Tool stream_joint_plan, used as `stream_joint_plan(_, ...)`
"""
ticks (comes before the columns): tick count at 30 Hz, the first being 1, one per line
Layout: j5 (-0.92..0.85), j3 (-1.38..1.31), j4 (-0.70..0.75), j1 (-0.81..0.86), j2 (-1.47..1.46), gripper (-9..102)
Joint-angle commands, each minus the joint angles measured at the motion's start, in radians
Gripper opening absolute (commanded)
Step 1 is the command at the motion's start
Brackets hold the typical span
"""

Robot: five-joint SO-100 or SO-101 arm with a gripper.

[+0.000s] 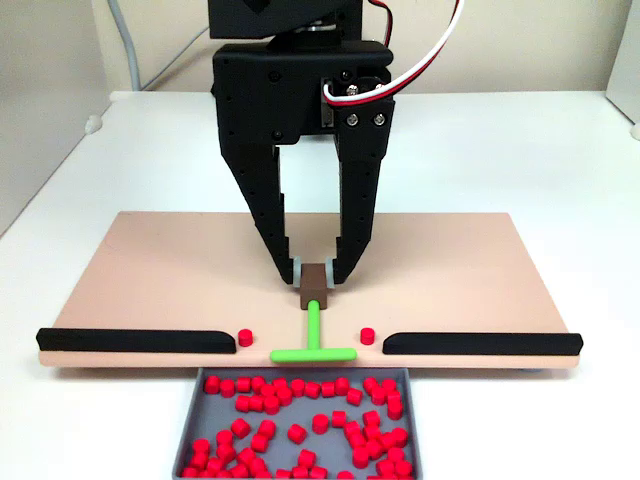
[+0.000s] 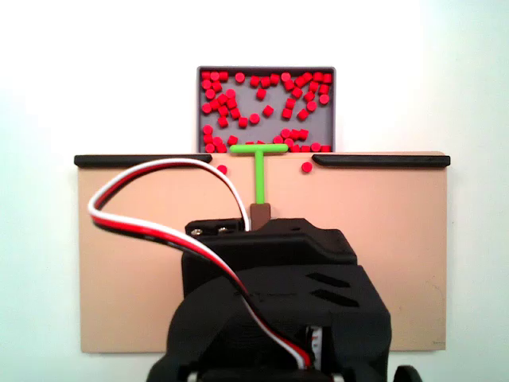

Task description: Push granules from bottom to the grey container

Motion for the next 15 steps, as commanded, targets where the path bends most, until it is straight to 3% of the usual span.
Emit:
stream_joint_plan(1, 0.014, -0.031, -0.006, -0.006, -0.023, 0)
stream_joint_plan(11, 0.063, -0.160, 0.011, -0.015, -0.040, 0)
stream_joint_plan(15, 0.077, -0.244, 0.083, -0.020, -0.051, 0)
